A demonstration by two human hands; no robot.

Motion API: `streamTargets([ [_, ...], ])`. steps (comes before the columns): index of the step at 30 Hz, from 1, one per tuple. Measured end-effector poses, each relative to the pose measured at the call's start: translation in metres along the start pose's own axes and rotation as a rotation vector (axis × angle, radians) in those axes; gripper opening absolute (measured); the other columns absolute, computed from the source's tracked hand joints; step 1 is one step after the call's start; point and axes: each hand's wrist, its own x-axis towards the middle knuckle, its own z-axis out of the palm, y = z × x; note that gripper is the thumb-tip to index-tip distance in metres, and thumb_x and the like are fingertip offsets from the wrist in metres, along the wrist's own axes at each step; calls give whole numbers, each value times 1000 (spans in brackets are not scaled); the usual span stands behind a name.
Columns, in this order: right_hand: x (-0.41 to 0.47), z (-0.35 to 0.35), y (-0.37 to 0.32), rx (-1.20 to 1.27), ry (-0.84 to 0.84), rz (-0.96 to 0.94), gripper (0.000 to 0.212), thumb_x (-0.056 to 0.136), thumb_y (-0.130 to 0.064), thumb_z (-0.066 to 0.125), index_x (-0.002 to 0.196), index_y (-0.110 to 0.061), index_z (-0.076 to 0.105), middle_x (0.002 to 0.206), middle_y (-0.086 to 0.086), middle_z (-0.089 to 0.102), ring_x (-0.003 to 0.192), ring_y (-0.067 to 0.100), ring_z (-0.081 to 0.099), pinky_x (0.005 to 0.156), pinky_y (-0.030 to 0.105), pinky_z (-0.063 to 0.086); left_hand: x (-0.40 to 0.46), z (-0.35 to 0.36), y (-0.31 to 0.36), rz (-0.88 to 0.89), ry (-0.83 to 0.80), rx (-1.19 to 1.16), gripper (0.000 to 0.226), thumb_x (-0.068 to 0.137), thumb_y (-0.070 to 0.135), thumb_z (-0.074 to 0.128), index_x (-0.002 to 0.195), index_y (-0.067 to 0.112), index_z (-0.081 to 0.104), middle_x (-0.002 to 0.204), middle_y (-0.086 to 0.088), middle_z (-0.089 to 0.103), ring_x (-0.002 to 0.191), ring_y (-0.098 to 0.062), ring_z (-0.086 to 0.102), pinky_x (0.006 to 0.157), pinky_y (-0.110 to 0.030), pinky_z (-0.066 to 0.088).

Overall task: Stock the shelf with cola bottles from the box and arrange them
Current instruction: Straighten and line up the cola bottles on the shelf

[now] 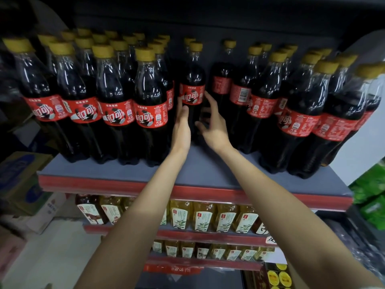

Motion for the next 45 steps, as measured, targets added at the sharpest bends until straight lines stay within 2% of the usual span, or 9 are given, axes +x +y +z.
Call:
streamTargets([
  [6, 12, 6, 0, -49, -43, 29, 87, 88, -4, 63, 151, -37, 13, 144, 6, 48, 130, 20, 48, 105, 42, 45, 8, 7, 1, -10, 46, 7, 49, 104, 32, 28, 151, 27, 14, 159, 8, 14, 145, -8, 14, 110, -19, 12],
  [12, 15, 13, 7, -123, -20, -5, 88, 88, -20, 65, 149, -40, 5, 139, 7, 54, 112, 26, 62, 88, 29, 49, 17, 13, -6, -34, 96, 151, 53, 102, 46, 26, 151, 35, 9, 160, 3, 11, 147, -16, 11, 120, -42, 13],
  [19, 18, 19, 2, -138, 8, 46, 92, 84, -21, 71, 148, -39, 7, 137, 10, 54, 117, 27, 58, 95, 44, 50, 15, 9, 5, -91, 82, -108, 71, 88, 61, 37, 149, 25, 29, 154, 7, 33, 141, -9, 28, 120, -37, 18],
  [23, 10, -3, -7, -79, -17, 62, 72, 88, -9, 65, 148, -22, 28, 139, 12, 50, 124, 25, 52, 104, 41, 43, -16, 12, 17, 25, 63, -66, 44, 101, 36, 38, 143, 24, 38, 147, 12, 39, 133, 2, 31, 111, -20, 21],
  [26, -21, -40, -11, -30, 124, 7, 38, 90, -2, 58, 126, -12, 57, 122, 5, 63, 107, 12, 61, 97, 30, 49, -27, 11, 18, 160, 61, -93, 39, 90, 29, 44, 126, 18, 52, 125, 6, 57, 118, -2, 51, 103, -16, 36],
  [29, -71, -64, -16, 34, 323, 14, 28, 93, -1, 52, 116, -12, 63, 112, -1, 66, 104, 4, 61, 89, 15, 47, -17, 27, 17, 165, -49, -20, 28, 94, 17, 41, 119, 13, 53, 106, 1, 65, 98, -5, 62, 90, -14, 44],
  [36, -84, -50, -2, -165, 340, 82, 75, 92, -6, 55, 152, -5, 9, 152, 21, 14, 142, 33, 21, 115, 31, 19, 5, 81, 15, -153, -392, 118, 45, 104, 38, 22, 136, 18, 48, 132, -1, 56, 114, -16, 52, 101, -34, 37],
  [41, -77, -50, 1, -106, 354, 204, 83, 92, -10, 57, 153, -10, 0, 149, 22, 21, 138, 39, 26, 113, 41, 24, -1, 86, 8, -171, -376, 119, 43, 104, 36, 27, 139, 18, 45, 126, -1, 54, 112, -16, 52, 97, -31, 42],
  [45, -77, -63, 9, -134, 341, 165, 77, 95, -10, 54, 154, -15, 5, 147, 17, 36, 132, 30, 38, 97, 24, 29, -3, 74, 4, -125, -347, 210, 37, 100, 19, 44, 137, 20, 49, 128, -4, 57, 114, -16, 56, 96, -28, 47],
])
